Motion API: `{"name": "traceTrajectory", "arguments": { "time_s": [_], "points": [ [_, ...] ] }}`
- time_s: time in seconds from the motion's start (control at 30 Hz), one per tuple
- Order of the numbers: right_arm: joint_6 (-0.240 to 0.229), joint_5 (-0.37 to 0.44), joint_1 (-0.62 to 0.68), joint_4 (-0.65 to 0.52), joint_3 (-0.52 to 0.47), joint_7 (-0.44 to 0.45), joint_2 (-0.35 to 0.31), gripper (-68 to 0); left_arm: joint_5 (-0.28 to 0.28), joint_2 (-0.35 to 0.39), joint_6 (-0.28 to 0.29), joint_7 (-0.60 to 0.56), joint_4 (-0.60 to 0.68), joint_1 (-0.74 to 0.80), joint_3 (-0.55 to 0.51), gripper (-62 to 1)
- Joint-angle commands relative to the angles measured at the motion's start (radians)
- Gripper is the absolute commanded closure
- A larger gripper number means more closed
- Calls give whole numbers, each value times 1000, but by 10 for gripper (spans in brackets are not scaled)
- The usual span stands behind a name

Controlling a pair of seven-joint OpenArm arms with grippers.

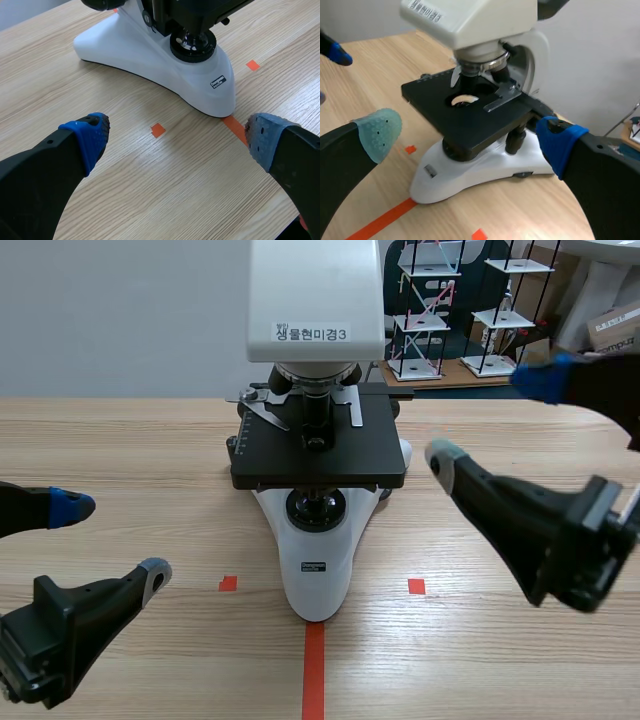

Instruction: Return to the home posture

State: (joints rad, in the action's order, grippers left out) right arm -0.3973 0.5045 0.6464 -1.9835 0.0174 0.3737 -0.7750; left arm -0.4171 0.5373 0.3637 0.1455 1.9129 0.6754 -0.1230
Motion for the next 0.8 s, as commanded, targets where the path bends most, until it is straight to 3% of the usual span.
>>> {"name": "traceTrajectory", "arguments": {
  "time_s": [0.0,0.27,0.77],
  "points": [
    [4,-5,31,-3,-18,27,5,-611,-9,-5,-2,-14,11,3,-1,-568],
    [35,-93,249,-3,-34,-15,45,-642,-9,-5,-2,-14,11,3,-1,-568],
    [42,-186,262,-3,-35,-8,55,-643,-9,-5,-2,-14,11,3,-1,-568]
  ]
}}
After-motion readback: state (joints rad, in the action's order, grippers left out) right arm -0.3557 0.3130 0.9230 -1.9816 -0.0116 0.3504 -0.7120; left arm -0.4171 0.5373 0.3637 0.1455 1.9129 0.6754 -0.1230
